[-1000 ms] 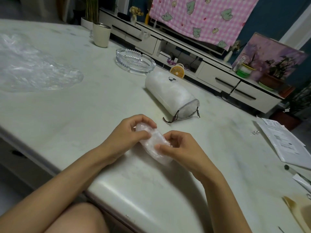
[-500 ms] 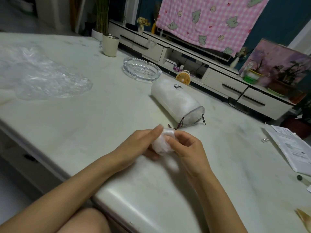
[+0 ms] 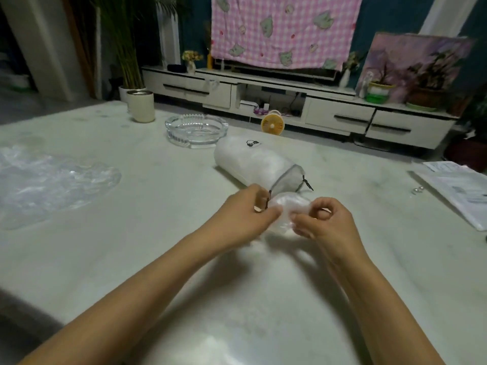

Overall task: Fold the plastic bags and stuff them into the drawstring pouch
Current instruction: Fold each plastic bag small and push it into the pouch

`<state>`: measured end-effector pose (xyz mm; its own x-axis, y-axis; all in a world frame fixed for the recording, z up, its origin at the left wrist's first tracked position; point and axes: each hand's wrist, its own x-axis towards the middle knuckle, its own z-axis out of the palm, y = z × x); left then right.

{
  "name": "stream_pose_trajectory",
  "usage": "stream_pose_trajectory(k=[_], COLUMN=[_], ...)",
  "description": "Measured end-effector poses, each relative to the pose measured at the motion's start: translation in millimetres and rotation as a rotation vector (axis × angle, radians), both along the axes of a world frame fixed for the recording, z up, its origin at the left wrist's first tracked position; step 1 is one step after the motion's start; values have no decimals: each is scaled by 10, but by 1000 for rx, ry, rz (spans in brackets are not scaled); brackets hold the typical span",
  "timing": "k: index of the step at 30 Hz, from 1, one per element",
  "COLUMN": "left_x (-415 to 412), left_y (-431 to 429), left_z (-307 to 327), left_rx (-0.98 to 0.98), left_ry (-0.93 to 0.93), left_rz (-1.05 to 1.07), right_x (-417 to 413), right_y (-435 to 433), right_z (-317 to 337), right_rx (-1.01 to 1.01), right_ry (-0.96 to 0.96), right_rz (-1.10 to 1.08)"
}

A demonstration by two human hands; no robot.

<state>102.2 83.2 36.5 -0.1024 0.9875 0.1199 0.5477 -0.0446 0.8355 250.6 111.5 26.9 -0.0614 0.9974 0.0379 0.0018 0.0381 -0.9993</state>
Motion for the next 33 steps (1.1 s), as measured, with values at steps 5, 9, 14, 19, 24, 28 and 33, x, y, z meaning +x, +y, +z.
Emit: stream_pose_trajectory(k=[5,9,14,19,24,28,33], left_x=[134,115,50,89,123,226,290], left_y=[486,812,651,195,-45,-209,-277], left_z=[3,-149,-175,-181,-276,-388,-596], left_rx=[186,122,273,421,489,597,739], left_ry=[659,798,642,445,400,498,670], left_rz=[189,223,181,32,-20,5,15], right_x=[133,117,71,-51,-75,-19,-125], right_y=[156,181,181,173,93,61,11], right_z=[13,-29,-55,-117,-162,-127,-134], right_rx=[-43,-94,223,699,827,589,471], right_ry=[-8,39,-121,-449,-527,-588,-547], right_rz=[-52,-18,-52,-312,-426,-283,-312])
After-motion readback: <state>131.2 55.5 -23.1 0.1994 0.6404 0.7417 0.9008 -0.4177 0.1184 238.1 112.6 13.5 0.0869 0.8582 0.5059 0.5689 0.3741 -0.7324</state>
